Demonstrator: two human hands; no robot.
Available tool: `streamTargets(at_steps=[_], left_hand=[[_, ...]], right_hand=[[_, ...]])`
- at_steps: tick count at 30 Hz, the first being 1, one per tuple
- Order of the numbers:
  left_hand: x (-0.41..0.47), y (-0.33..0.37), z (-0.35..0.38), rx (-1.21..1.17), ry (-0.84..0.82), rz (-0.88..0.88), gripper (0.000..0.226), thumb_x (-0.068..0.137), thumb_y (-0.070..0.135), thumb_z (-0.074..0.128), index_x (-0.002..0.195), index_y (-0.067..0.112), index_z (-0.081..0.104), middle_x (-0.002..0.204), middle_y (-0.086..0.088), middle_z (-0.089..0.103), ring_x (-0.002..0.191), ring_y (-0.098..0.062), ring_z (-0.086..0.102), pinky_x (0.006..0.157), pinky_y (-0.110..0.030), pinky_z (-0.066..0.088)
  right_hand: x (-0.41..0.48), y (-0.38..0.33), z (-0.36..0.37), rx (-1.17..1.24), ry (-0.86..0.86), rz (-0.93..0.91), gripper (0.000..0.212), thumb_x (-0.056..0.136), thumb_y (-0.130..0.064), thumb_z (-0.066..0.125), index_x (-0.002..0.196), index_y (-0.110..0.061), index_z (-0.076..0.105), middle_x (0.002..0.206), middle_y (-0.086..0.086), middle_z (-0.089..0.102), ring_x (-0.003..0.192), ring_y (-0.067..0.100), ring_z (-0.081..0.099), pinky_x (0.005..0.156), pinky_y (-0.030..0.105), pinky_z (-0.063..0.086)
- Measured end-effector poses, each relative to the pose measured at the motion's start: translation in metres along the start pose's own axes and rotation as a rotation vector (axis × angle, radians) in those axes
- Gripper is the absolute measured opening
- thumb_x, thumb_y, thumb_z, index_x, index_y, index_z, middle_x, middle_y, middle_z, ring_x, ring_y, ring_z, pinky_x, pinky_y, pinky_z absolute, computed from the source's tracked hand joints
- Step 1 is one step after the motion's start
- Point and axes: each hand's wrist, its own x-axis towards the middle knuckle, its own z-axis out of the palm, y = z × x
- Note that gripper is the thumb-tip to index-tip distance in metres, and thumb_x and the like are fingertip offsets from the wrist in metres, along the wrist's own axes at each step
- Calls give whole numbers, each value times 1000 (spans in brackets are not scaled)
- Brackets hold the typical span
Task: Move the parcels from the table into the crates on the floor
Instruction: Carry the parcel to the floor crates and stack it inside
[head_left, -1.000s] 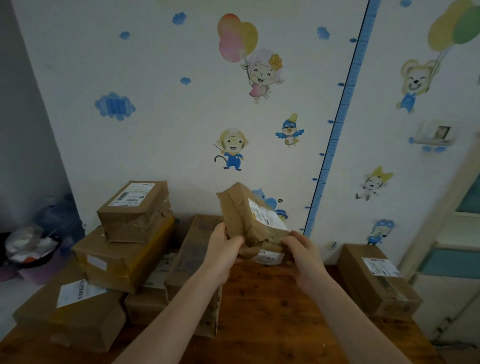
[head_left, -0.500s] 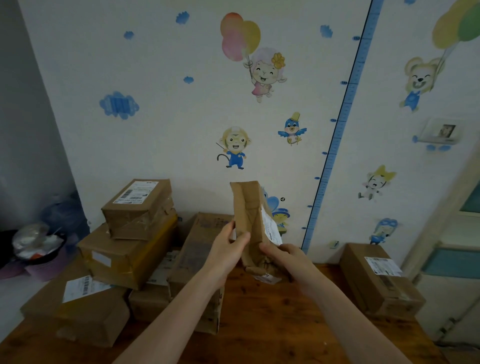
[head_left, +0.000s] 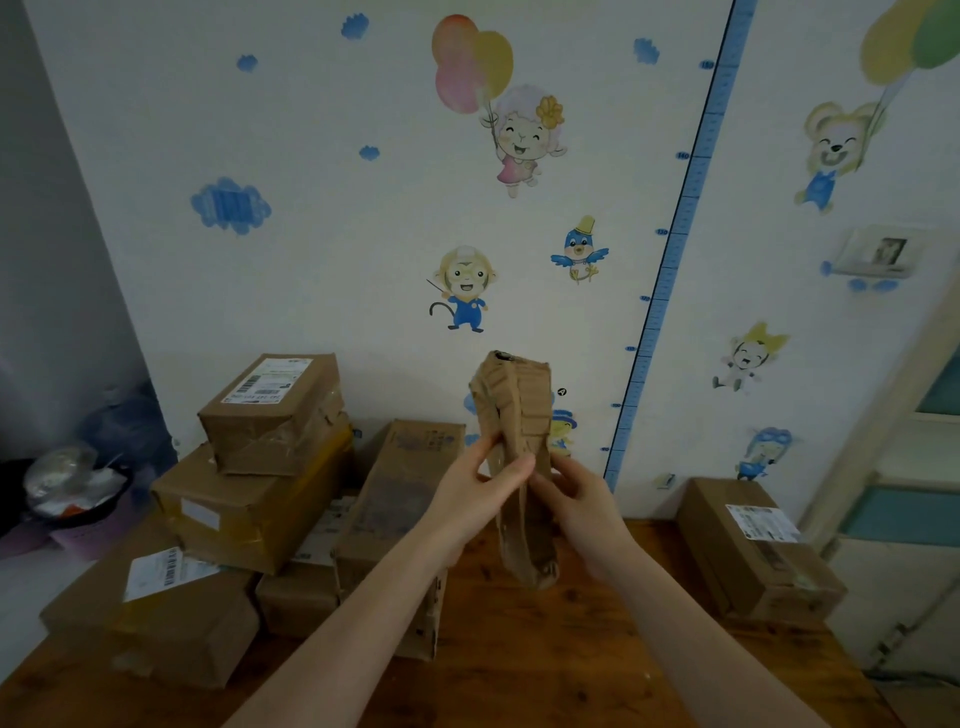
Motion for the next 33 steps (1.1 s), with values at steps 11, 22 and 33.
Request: streamTargets(at_steps=[11, 22, 33], left_hand=[[2, 2, 1, 9, 2, 81, 44, 89, 27, 64, 117, 47, 36, 113, 14, 54, 103, -5, 55, 80, -28, 53], [3, 2, 6, -45, 0, 26, 31, 91, 31, 61, 117, 32, 43, 112, 15, 54, 98, -3, 55, 66, -17, 44], [7, -2, 3, -65, 59, 74, 32, 90, 12, 61, 116, 28, 54, 115, 2, 64, 106, -14, 61, 84, -25, 52]], right_hand=[[5, 1, -4, -123, 62, -160, 25, 96, -13, 51, 109, -33, 58, 99, -7, 69, 95, 9, 64, 74, 17, 52], [9, -9, -6, -23, 86, -148, 31, 95, -10, 53, 117, -31, 53, 108, -2, 66, 102, 13, 63, 83, 30, 55], [8, -18, 5, 217, 116, 28, 37, 89, -44, 54, 115, -18, 53, 109, 0, 61, 105, 15, 57, 86, 31, 49]])
